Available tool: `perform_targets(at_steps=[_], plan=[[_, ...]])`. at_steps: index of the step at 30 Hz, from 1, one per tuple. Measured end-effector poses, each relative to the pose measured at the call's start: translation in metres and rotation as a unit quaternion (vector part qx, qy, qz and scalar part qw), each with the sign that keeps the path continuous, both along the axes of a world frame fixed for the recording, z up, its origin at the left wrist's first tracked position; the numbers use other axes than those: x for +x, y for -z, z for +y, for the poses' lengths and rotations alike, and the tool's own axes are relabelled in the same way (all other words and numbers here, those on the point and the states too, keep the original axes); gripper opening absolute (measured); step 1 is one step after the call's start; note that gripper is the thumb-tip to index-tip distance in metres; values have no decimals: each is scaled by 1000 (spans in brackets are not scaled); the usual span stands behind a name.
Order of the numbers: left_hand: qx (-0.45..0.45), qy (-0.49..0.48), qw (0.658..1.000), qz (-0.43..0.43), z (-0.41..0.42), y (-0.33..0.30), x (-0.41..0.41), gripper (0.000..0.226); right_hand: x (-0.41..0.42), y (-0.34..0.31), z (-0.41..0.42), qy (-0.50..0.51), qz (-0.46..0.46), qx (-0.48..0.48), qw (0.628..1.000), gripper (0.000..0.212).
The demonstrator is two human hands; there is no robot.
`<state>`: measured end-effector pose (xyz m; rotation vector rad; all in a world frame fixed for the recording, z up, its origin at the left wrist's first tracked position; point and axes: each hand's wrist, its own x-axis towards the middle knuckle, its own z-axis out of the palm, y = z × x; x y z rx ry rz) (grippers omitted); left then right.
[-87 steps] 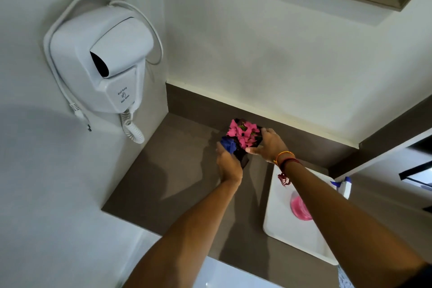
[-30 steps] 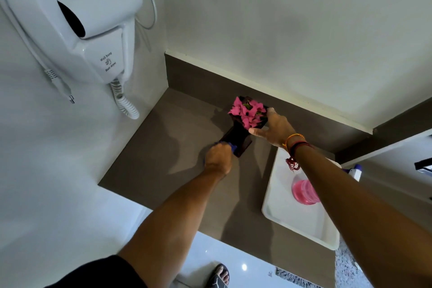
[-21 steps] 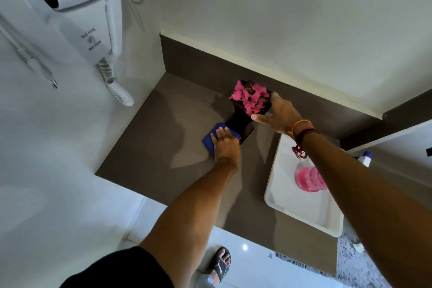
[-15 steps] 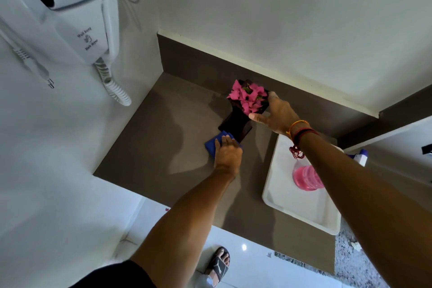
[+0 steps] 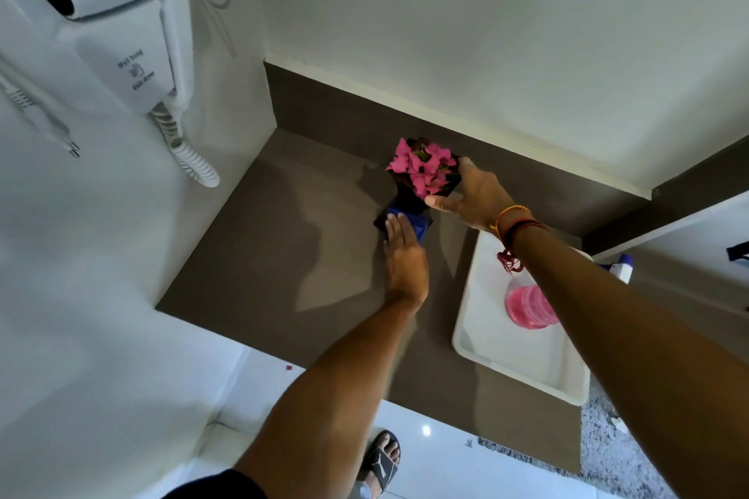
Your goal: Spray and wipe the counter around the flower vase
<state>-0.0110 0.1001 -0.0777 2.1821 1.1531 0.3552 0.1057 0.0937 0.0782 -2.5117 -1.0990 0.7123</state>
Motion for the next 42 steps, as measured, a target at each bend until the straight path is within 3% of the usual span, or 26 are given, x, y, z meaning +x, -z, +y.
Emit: perform_targets(at_steps=[6,11,15,18,21,23,25,27,29,31,33,38,42], plan=[[120,116,977,133,-17,31,-16,63,6,5,0,-15,-7,-14,1000,82],[211,335,891,221,-5,30,-32,53,9,-2,6,-55,-8,-61,997,95],[217,420,851,230,17,2,-33,46,17,-10,9,-94,-20,-91,991,102],[186,379,882,208,22,-16,-46,47,18,-12,0,-94,1,-65,993,103],[183,328,912,164,16,-31,-56,66,-4,0,-33,51,61,74,994,93],[193,321,917,135,3,-45,-51,70,-22,23,-67,211,52,166,962,68],[195,337,916,94,-18,-54,-33,66,-35,50,-107,331,48,179,925,52],[224,367,901,64,-39,-61,-16,63,-42,70,-138,397,156,172,888,45],[242,408,878,60,-57,-62,-2,61,-39,80,-161,446,316,216,809,32],[254,435,860,81,-76,-57,10,59,-28,84,-181,469,375,260,756,26],[257,467,834,143,-93,-40,16,60,-18,92,-197,463,350,251,775,28],[285,526,764,241,-116,-7,10,51,-24,113,-223,369,235,56,897,21],[262,527,777,224,-110,-24,16,43,-31,117,-223,326,102,10,940,19]])
